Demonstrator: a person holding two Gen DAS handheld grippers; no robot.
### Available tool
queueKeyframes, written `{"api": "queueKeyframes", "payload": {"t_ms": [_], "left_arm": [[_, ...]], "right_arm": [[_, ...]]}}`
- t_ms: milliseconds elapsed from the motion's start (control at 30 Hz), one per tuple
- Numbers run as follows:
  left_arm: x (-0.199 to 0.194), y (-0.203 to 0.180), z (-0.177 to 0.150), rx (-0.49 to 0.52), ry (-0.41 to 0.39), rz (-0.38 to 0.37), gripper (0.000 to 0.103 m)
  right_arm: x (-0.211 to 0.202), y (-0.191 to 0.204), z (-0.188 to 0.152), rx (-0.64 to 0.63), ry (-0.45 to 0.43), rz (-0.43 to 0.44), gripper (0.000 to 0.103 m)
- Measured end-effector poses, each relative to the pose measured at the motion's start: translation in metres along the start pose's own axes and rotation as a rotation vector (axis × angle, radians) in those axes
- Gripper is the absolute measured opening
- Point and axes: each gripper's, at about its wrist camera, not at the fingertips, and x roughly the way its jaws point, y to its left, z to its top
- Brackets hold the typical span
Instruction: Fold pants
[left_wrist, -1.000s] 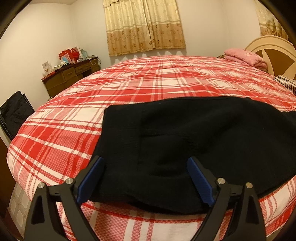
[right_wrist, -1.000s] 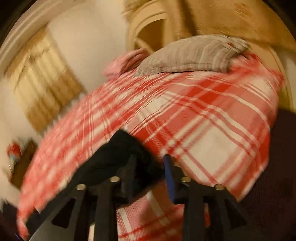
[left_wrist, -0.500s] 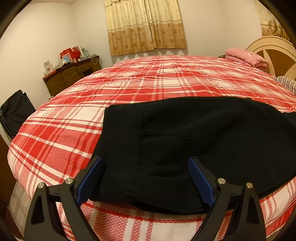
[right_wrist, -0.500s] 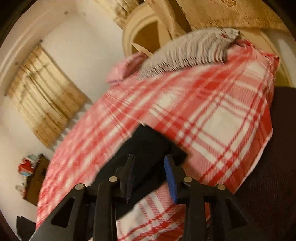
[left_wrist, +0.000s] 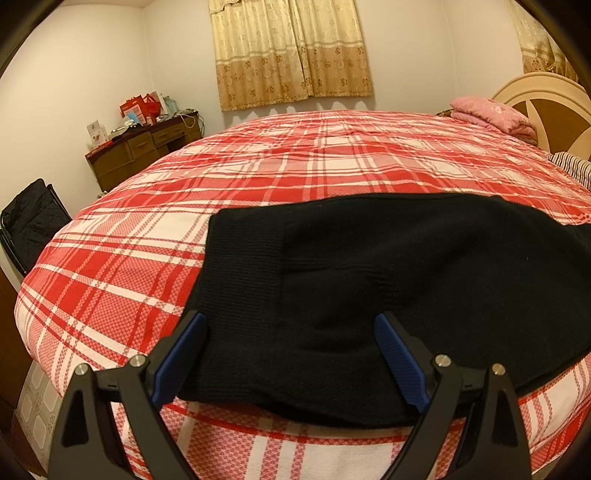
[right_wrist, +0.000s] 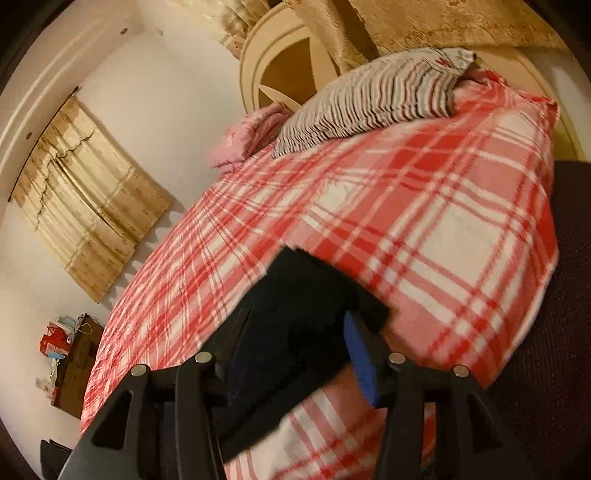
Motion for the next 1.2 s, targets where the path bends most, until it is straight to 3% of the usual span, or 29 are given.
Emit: {"api": "queueKeyframes", "payload": {"t_ms": [133, 167, 200, 233, 367, 467, 633, 767, 833, 867, 933, 967, 1000, 1033, 1133, 1200], "left_arm": [[0.000, 0.000, 0.000, 0.000, -0.001, 0.000, 0.096], [0.000, 0.000, 0.000, 0.000, -0.001, 0.000, 0.096], [0.000, 0.000, 0.000, 0.001, -0.001, 0.001, 0.096], [0.000, 0.000, 0.000, 0.001, -0.001, 0.001, 0.096], [0.000, 0.000, 0.000, -0.001, 0.004, -0.001, 0.096], [0.000, 0.000, 0.000, -0.001, 0.005, -0.001, 0.096], [0.001, 0.000, -0.001, 0.000, 0.001, -0.002, 0.096], [0.001, 0.000, 0.000, 0.002, 0.009, -0.001, 0.096], [0.000, -0.001, 0.001, 0.003, 0.013, -0.001, 0.096], [0.000, -0.001, 0.001, 0.005, 0.011, 0.000, 0.096], [-0.001, -0.002, 0.000, 0.009, 0.006, 0.006, 0.096], [-0.001, -0.002, 0.001, 0.009, 0.003, 0.008, 0.096], [-0.001, -0.002, 0.001, 0.009, 0.001, 0.010, 0.096], [-0.001, -0.003, 0.000, 0.008, -0.001, 0.013, 0.096], [-0.002, -0.003, 0.002, 0.008, -0.004, 0.020, 0.096], [-0.008, -0.004, 0.003, 0.006, -0.015, 0.032, 0.096]], "right_arm": [[0.011, 0.000, 0.000, -0.010, 0.005, -0.032, 0.048], [0.011, 0.003, 0.000, -0.031, 0.009, -0.048, 0.037], [0.014, 0.008, 0.000, -0.057, 0.029, -0.056, 0.012], [0.016, 0.013, 0.000, -0.083, 0.056, -0.052, 0.005], [-0.007, 0.038, 0.009, -0.193, -0.001, -0.012, 0.006], [-0.030, 0.042, 0.019, -0.199, -0.050, 0.024, 0.006], [-0.009, 0.001, 0.003, -0.201, 0.087, -0.162, 0.006], [-0.008, -0.006, -0.001, -0.174, 0.067, -0.136, 0.009], [-0.009, -0.006, 0.006, -0.126, 0.061, -0.165, 0.011], [-0.016, -0.006, 0.006, -0.099, 0.020, -0.212, 0.013], [-0.048, 0.004, 0.006, -0.059, -0.173, -0.436, 0.014], [-0.059, 0.013, 0.004, -0.073, -0.242, -0.447, 0.014], [-0.063, 0.023, 0.001, -0.108, -0.273, -0.407, 0.014], [-0.060, 0.042, -0.005, -0.200, -0.253, -0.308, 0.014], [-0.032, 0.087, -0.031, -0.383, -0.063, -0.070, 0.014], [-0.018, 0.108, -0.052, -0.444, 0.003, -0.019, 0.014]]}}
